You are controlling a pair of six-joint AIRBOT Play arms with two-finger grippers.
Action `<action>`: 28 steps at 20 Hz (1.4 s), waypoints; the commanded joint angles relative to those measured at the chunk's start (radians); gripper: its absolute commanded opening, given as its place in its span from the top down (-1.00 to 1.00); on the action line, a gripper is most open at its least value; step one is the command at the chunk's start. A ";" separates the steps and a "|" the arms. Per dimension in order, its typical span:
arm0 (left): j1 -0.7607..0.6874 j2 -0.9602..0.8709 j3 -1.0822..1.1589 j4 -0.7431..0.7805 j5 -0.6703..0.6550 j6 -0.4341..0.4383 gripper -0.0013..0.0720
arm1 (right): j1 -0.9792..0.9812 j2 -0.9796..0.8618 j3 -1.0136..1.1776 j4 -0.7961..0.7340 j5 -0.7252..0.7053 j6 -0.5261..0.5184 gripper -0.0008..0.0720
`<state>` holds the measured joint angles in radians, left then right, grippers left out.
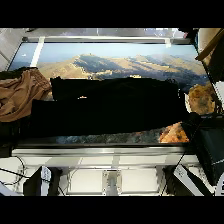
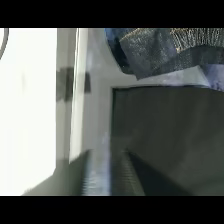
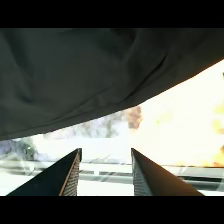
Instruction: Fold the clothes and pants, and hang the long-sleeved shirts on hangers.
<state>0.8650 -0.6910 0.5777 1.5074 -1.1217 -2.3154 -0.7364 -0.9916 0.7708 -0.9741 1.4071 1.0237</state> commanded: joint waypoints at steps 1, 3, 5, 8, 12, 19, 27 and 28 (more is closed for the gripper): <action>0.234 -0.028 -0.003 -0.034 -0.119 0.412 0.06 | 0.002 0.002 -0.002 0.010 0.026 -0.005 0.01; 0.401 -0.100 -0.003 -0.157 -0.178 0.632 0.05 | 0.002 0.002 -0.002 0.010 0.024 -0.006 0.02; 0.484 -0.190 -0.003 -0.438 -0.215 0.813 0.05 | 0.002 0.002 -0.002 0.010 0.025 -0.006 0.02; 0.493 -0.309 -0.003 -0.611 -0.205 1.019 -0.06 | 0.002 0.002 -0.002 0.010 0.036 -0.007 0.02; 0.493 -0.450 -0.003 -0.612 -0.082 1.076 -0.28 | 0.002 0.002 -0.002 0.010 0.045 -0.004 0.02; 0.483 -0.527 -0.003 -0.690 -0.016 1.162 -0.72 | 0.002 0.002 -0.002 0.010 0.048 -0.003 0.02; 0.312 -0.528 -0.003 -0.759 0.063 1.229 -0.58 | 0.002 0.002 -0.002 0.010 0.048 0.012 0.02; 0.297 -0.528 -0.003 -0.734 0.068 1.221 -0.35 | 0.002 0.002 -0.002 0.010 0.049 0.012 0.02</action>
<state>1.2156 -1.2171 0.5751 0.7521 -1.0855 -1.0988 -0.7357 -0.9909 0.7696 -0.9642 1.4548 1.0328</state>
